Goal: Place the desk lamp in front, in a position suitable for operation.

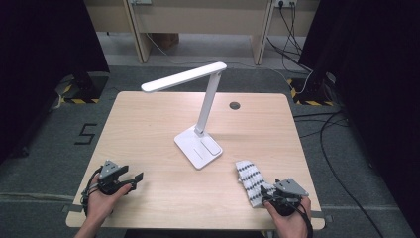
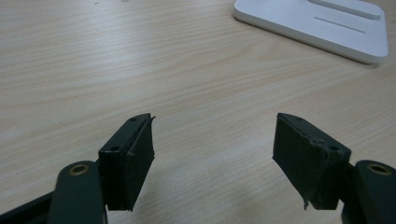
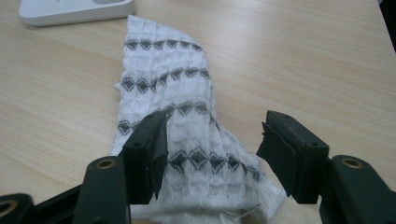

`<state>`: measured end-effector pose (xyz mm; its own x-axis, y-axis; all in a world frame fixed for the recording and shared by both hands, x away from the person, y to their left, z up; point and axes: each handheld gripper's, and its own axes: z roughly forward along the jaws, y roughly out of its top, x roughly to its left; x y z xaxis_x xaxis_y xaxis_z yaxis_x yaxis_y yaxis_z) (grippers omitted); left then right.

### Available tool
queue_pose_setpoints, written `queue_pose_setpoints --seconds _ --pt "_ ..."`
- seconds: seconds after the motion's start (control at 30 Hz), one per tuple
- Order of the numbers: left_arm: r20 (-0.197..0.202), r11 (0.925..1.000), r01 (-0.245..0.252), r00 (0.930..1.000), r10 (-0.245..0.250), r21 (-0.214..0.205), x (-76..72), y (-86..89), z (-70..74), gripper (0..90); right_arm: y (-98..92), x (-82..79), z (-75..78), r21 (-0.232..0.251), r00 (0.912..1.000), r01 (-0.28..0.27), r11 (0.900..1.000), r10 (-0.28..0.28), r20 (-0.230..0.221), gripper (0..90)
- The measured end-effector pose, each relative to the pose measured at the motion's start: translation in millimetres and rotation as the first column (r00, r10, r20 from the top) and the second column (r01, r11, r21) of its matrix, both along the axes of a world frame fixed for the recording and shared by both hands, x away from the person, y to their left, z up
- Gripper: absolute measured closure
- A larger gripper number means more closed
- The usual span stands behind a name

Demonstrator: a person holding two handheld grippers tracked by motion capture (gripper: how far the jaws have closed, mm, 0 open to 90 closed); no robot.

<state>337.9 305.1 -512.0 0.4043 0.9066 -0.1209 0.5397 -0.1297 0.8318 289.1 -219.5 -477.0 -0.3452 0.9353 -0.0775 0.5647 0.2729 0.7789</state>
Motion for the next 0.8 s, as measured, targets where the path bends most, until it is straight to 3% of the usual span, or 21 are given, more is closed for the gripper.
queue_pose_setpoints --seconds 0.3,0.37,0.43,0.6,0.73,0.8 --pt "-0.002 0.9975 0.070 0.9975 -0.070 -0.006 4.4 -20.9 3.6 28.0 5.1 4.7 6.9 -0.004 0.9994 -0.012 0.9999 0.012 -0.032 38.0" --pt "-0.005 0.9964 0.084 0.9964 -0.084 -0.009 5.6 -25.3 3.8 28.0 5.2 8.2 6.5 -0.001 0.9976 -0.022 0.9997 0.022 -0.066 36.6" --pt "-0.004 0.9954 0.096 0.9954 -0.096 -0.009 5.9 -27.6 3.8 28.0 4.9 9.2 6.4 -0.001 0.9973 -0.027 0.9996 0.026 -0.069 36.6" --pt "-0.007 0.9948 0.101 0.9948 -0.101 -0.009 6.4 -29.0 2.0 28.3 5.5 16.3 7.7 -0.015 0.9956 -0.041 0.9991 0.039 -0.085 35.2" --pt "-0.007 0.9939 0.109 0.9940 -0.109 -0.014 6.6 -31.4 2.1 28.3 6.8 22.8 8.0 0.004 0.9935 -0.054 0.9985 0.054 -0.100 34.8" --pt "-0.006 0.9932 0.116 0.9933 -0.116 -0.016 6.0 -33.1 2.2 28.3 9.3 28.8 4.7 -0.003 0.9882 -0.075 0.9972 0.074 -0.134 34.5"
